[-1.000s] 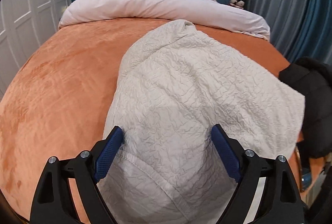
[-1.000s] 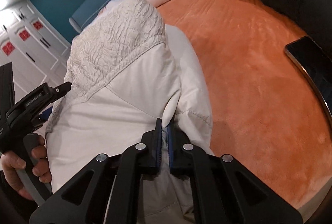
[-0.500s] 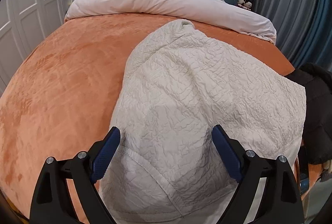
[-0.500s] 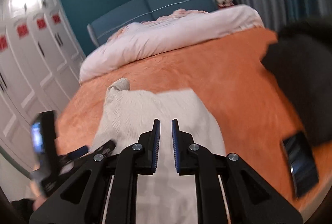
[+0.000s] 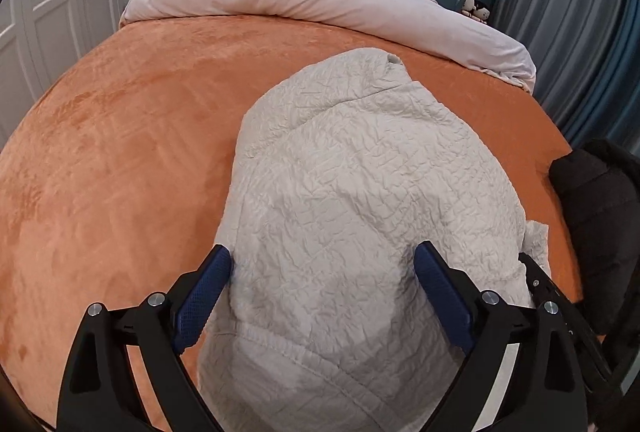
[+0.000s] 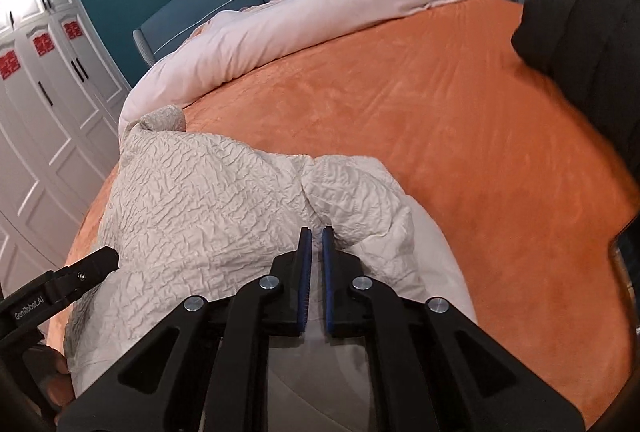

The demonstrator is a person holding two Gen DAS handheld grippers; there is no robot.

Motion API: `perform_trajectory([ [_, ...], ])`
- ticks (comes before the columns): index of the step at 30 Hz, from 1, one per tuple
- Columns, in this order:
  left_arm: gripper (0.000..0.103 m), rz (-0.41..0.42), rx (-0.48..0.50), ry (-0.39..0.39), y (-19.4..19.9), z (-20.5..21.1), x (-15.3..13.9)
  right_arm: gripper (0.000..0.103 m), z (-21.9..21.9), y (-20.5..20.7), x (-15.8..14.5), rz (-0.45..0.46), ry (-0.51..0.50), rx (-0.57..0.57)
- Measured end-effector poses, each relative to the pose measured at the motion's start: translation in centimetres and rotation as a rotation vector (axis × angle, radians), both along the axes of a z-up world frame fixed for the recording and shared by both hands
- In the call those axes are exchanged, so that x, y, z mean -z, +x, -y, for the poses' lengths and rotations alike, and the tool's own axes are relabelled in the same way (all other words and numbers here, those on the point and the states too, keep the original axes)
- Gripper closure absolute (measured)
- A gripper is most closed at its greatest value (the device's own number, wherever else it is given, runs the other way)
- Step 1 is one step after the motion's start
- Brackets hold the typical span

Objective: Fold large clothes

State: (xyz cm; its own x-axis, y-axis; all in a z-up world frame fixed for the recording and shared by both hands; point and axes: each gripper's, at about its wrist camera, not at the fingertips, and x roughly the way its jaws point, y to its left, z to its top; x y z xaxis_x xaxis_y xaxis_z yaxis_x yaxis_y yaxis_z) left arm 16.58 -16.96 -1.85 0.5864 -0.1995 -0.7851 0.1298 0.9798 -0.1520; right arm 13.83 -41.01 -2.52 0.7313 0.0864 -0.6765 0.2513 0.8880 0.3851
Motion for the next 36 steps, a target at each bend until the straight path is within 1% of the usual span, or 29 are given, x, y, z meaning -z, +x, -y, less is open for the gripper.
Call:
perform_trajectory([
  [5, 0.005, 0.024, -0.012, 0.015, -0.1, 0.7, 1.3, 0.102, -0.1, 0.3, 1.4, 0.014, 0.015, 0.013],
  [8, 0.005, 0.037, -0.018, 0.014, 0.0, 0.7, 2.1, 0.103, 0.0, 0.3, 2.2, 0.024, 0.035, 0.018],
  [13, 0.005, 0.066, -0.022, 0.05, 0.1, 1.4, 3.1, 0.103, 0.3, 0.6, 2.9, 0.03, 0.063, 0.024],
  [19, 0.005, 0.091, -0.027, 0.083, 0.3, 1.8, 4.0, 0.103, 0.3, 0.7, 3.4, 0.028, 0.065, 0.029],
  [26, 0.005, 0.092, -0.03, 0.101, 0.3, 2.2, 4.1, 0.103, 0.0, 1.0, 3.3, 0.007, 0.037, 0.031],
  [29, 0.005, 0.071, -0.023, 0.069, 0.4, 1.6, 3.6, 0.103, -0.4, 1.2, 2.5, -0.023, 0.001, 0.015],
  [30, 0.005, 0.052, -0.012, 0.049, 0.3, 1.1, 2.9, 0.103, -0.6, 1.0, 1.5, -0.047, -0.032, 0.007],
  [31, 0.005, 0.028, 0.002, 0.032, 0.0, 0.3, 2.0, 0.099, -0.8, 0.5, 0.3, -0.069, -0.057, 0.007],
  [32, 0.006, 0.009, 0.019, 0.011, -0.8, -0.5, 0.8, 0.097, -0.9, -0.7, -1.1, -0.075, -0.05, -0.002],
  [33, 0.007, 0.001, 0.033, -0.005, -1.8, -1.2, 0.0, 0.093, -0.9, -2.0, -2.1, -0.065, -0.031, -0.024],
  [34, 0.007, 0.004, 0.063, -0.032, -3.3, -2.1, -1.0, 0.089, -1.0, -4.0, -3.3, -0.047, -0.009, -0.049],
  [35, 0.006, 0.023, 0.112, -0.066, -5.7, -3.2, -2.3, 0.085, -1.0, -6.3, -4.1, -0.032, 0.006, -0.064],
  [36, 0.006, 0.035, 0.137, -0.072, -7.3, -3.6, -2.8, 0.076, -0.8, -8.5, -4.4, -0.03, 0.014, -0.065],
])
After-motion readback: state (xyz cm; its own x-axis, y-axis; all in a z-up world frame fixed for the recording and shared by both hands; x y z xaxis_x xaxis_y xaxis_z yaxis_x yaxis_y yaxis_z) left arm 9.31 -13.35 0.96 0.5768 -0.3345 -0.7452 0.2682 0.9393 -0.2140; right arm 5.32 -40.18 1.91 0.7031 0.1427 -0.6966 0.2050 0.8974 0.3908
